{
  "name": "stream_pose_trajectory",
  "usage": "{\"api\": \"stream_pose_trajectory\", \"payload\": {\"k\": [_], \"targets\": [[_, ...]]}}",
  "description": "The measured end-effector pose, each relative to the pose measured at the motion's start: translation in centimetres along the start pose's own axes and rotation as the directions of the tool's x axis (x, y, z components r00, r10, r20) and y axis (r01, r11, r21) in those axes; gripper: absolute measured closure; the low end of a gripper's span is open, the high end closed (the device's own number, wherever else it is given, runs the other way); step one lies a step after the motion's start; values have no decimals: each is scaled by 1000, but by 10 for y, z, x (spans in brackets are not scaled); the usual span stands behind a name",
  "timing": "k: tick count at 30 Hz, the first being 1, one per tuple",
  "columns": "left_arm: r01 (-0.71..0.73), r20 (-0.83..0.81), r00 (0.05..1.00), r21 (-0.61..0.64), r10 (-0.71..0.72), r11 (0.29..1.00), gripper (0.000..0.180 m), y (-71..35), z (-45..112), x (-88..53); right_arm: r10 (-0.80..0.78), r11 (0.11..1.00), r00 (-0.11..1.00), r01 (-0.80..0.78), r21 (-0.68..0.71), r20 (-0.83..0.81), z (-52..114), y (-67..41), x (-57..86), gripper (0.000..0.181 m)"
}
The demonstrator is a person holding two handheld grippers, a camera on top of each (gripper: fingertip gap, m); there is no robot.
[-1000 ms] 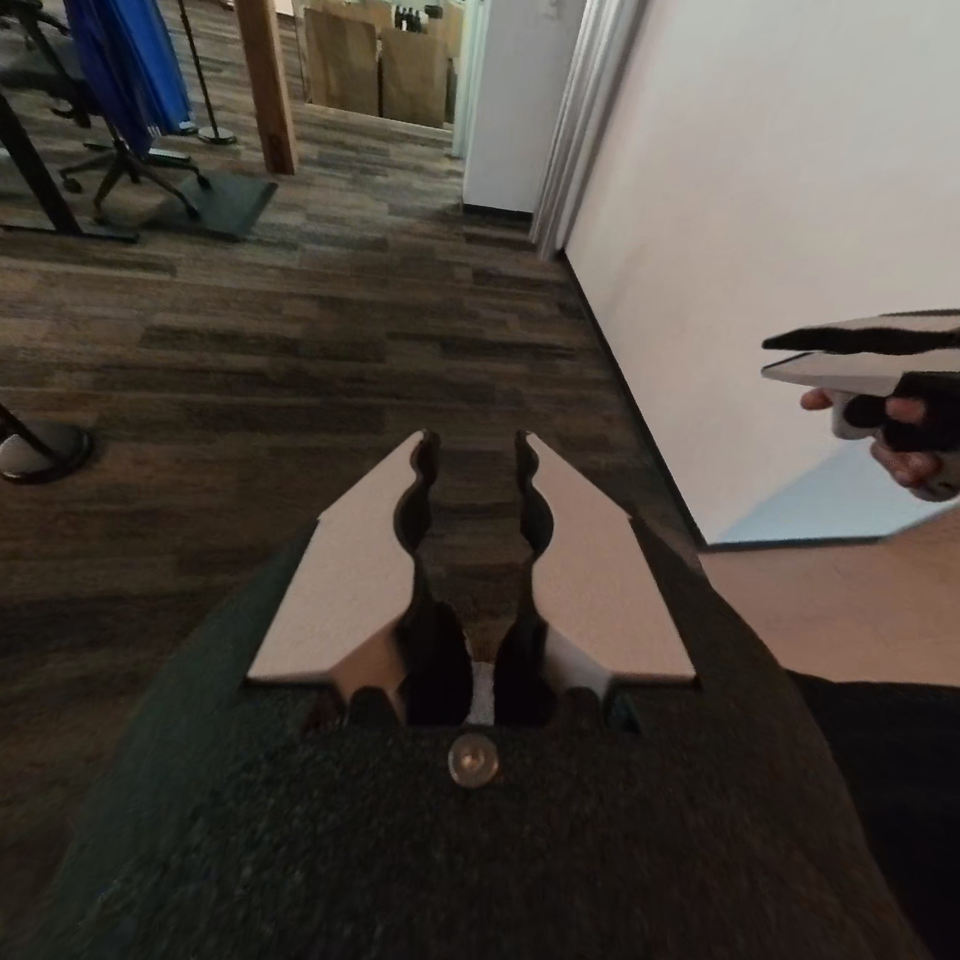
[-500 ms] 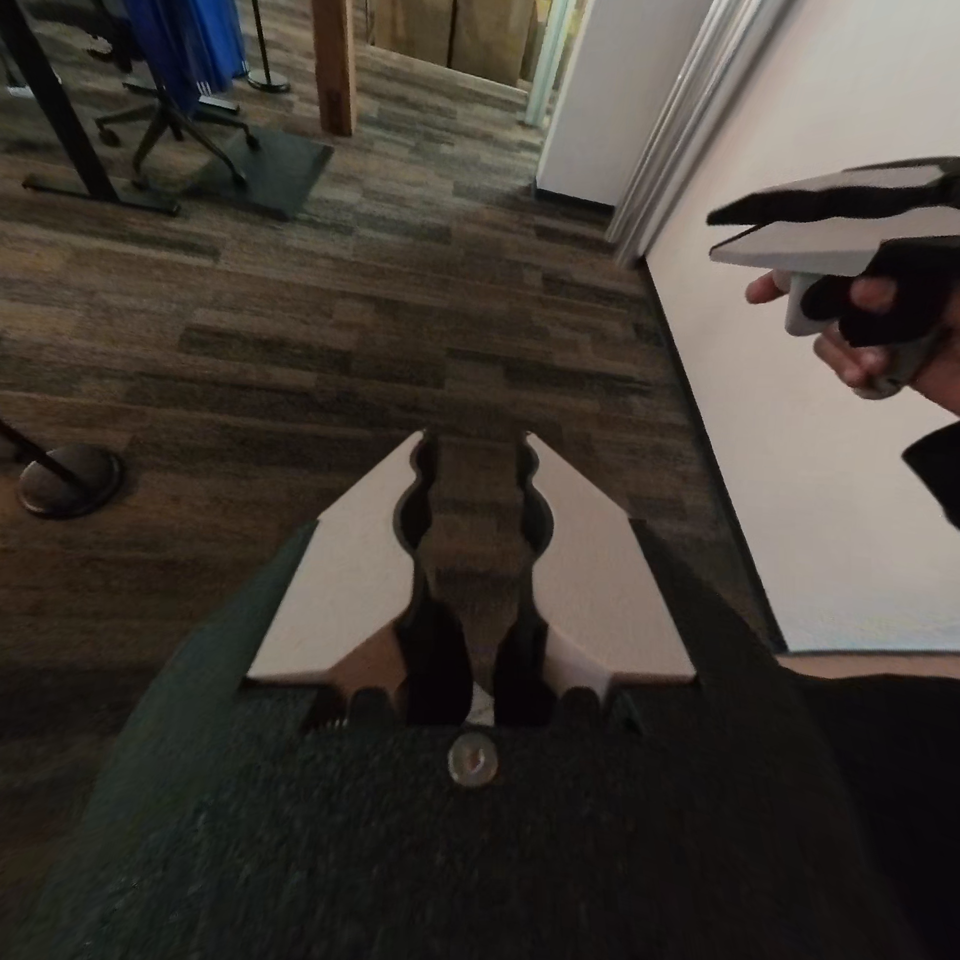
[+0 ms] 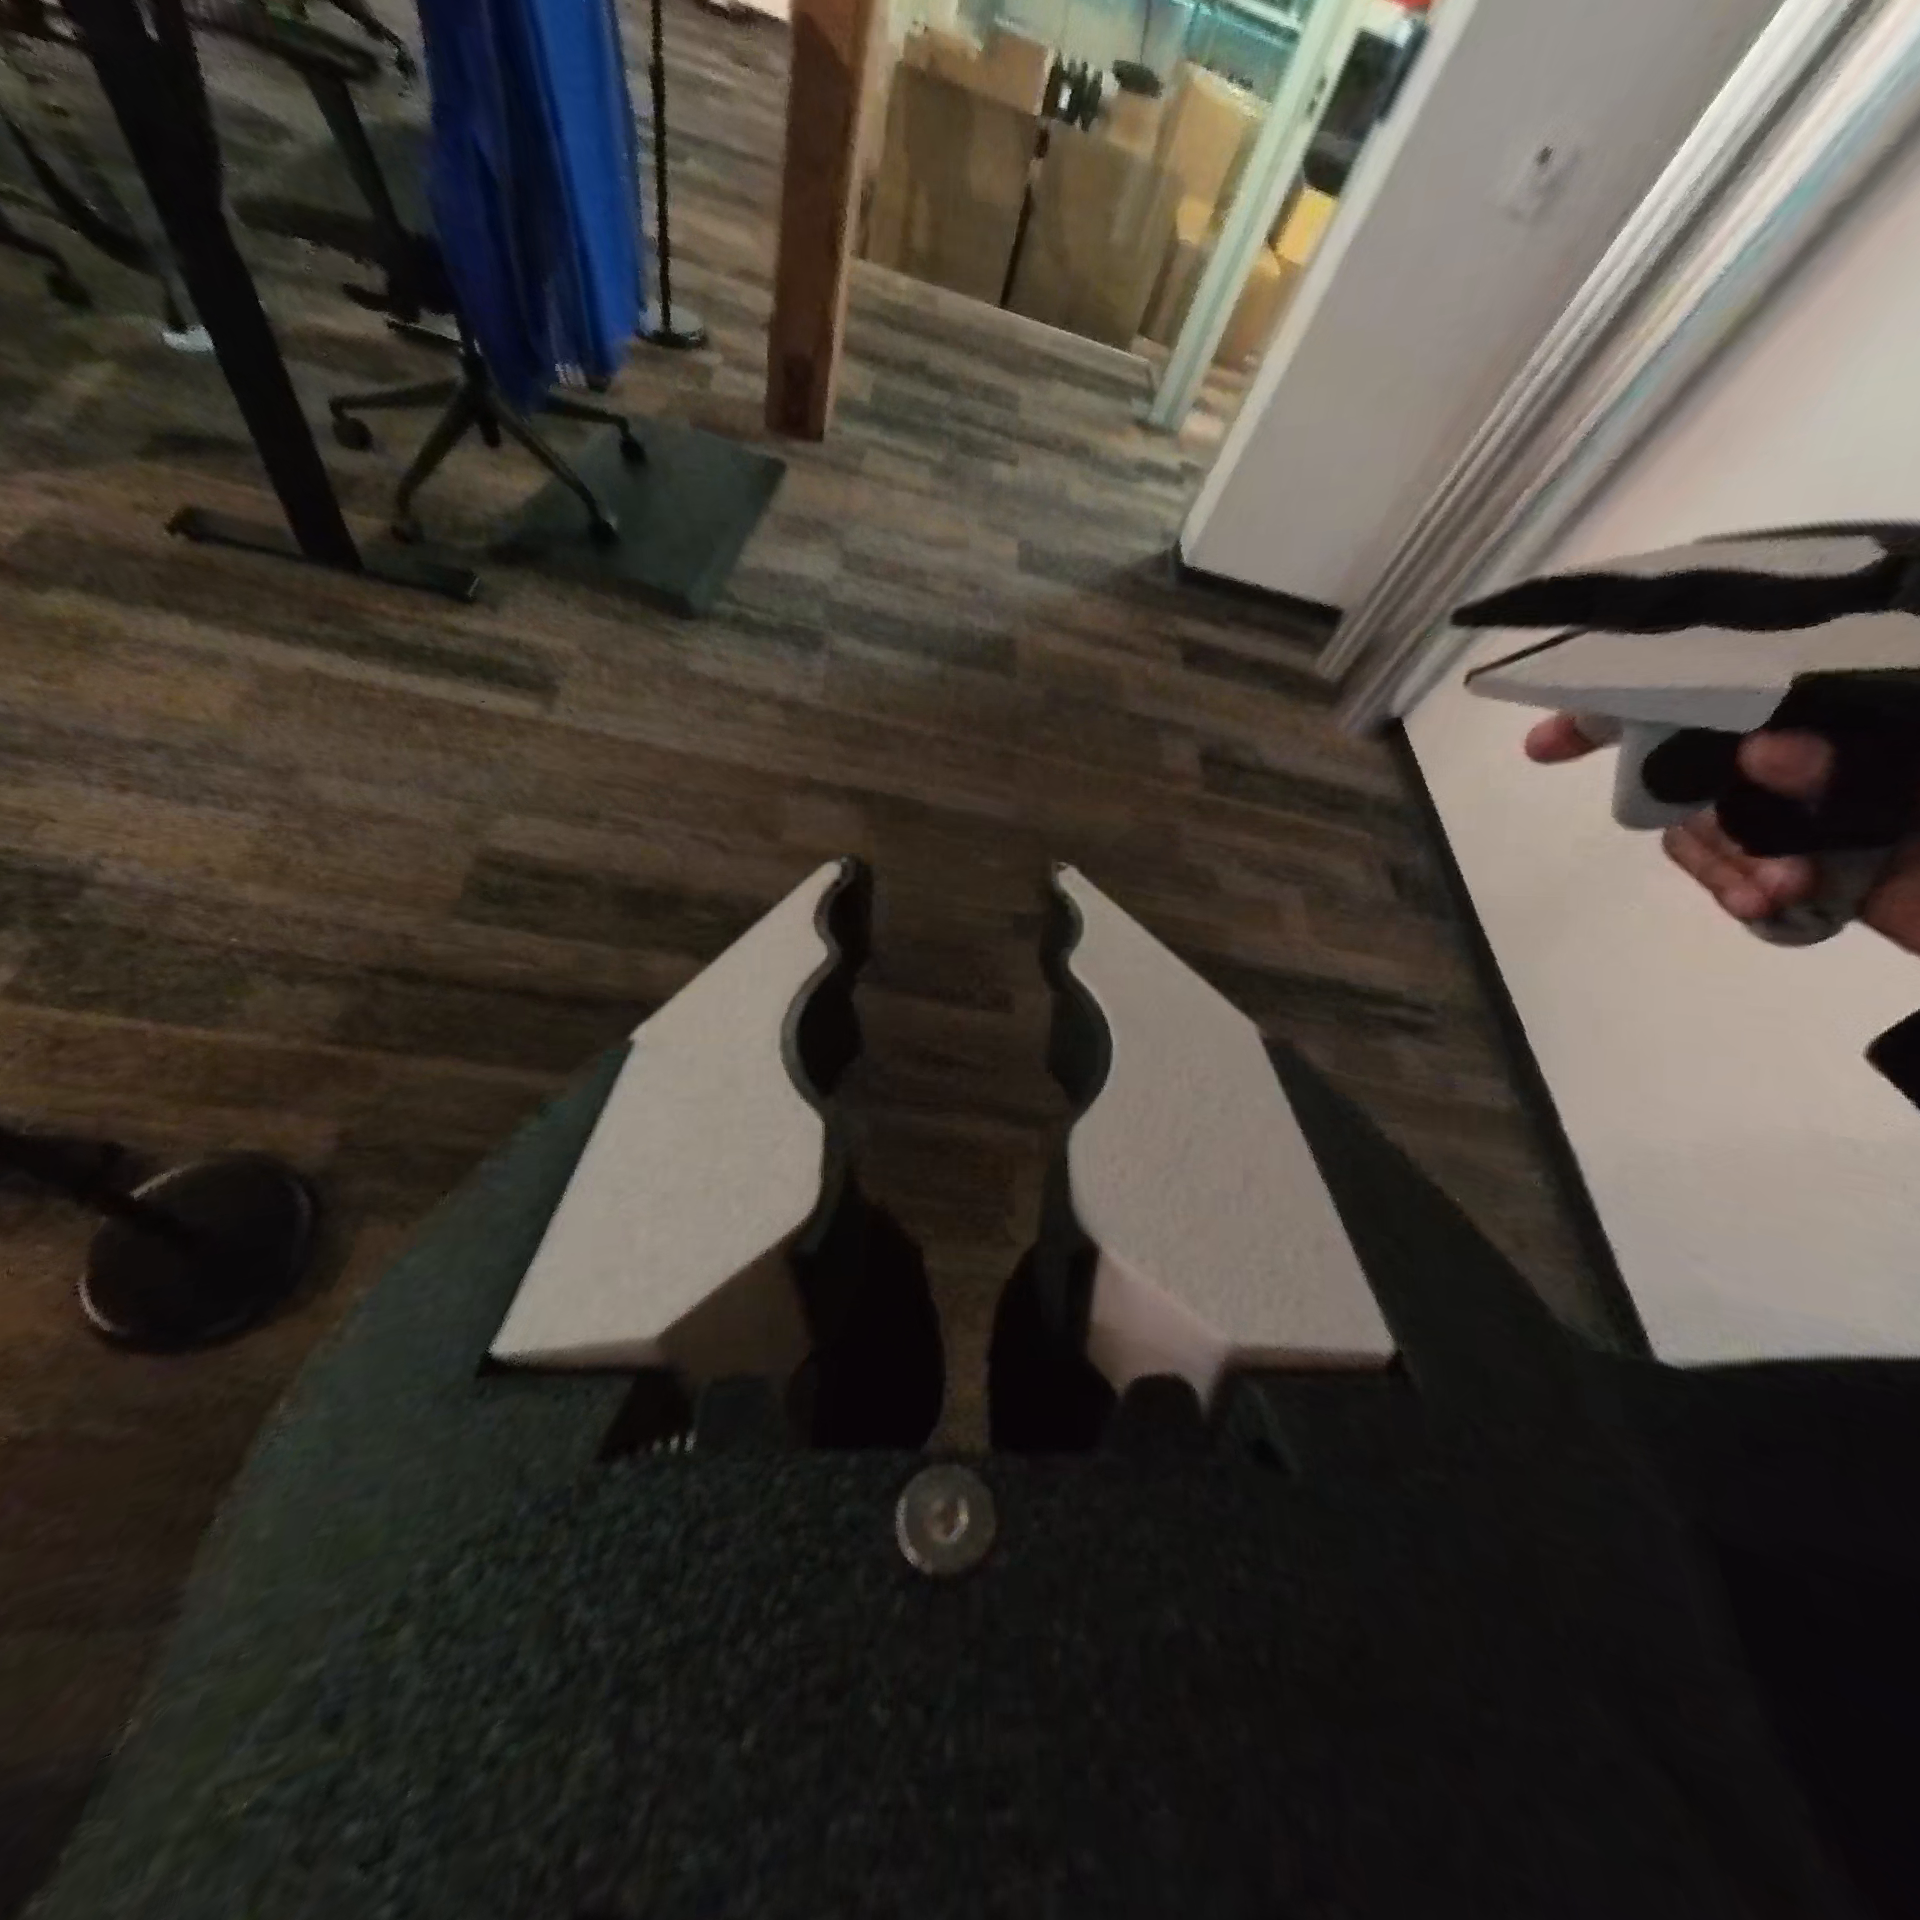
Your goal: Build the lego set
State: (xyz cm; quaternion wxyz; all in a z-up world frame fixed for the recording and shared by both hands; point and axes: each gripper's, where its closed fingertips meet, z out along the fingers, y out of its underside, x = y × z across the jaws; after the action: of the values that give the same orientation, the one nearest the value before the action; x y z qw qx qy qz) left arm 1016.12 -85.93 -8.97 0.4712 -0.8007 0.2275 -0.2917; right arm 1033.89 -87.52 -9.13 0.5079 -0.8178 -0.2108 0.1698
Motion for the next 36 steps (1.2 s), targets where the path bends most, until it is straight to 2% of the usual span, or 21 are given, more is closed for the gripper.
{"api": "stream_pose_trajectory", "payload": {"k": [2,10,15,18,20,30,34,36], "targets": [[18,19,1000,34,-19,999,150,-31,31,-34,26,1000,1000,-26,-6,8,37,-17,41,141],[40,139,989,9,-41,999,151,-92,191,-178,81,997,996,-81,-2,47,223,-73,196,141],[125,154,981,-18,-121,992,151,-167,307,-261,27,999,995,-24,-33,93,342,-130,294,141],[84,174,981,-15,-80,996,151,-224,355,-302,30,999,987,-32,11,156,397,-184,337,142],[62,217,975,-39,-52,997,151,-248,380,-335,14,1000,978,-11,-16,209,444,-210,362,141],[171,347,922,35,-173,985,151,-321,474,-550,-122,992,919,128,8,374,691,-326,398,143],[156,416,892,81,-176,984,152,-350,499,-669,-106,993,897,116,2,429,806,-366,384,143],[193,468,858,86,-211,977,152,-369,499,-734,-84,994,884,108,-26,459,857,-395,376,143]]}}
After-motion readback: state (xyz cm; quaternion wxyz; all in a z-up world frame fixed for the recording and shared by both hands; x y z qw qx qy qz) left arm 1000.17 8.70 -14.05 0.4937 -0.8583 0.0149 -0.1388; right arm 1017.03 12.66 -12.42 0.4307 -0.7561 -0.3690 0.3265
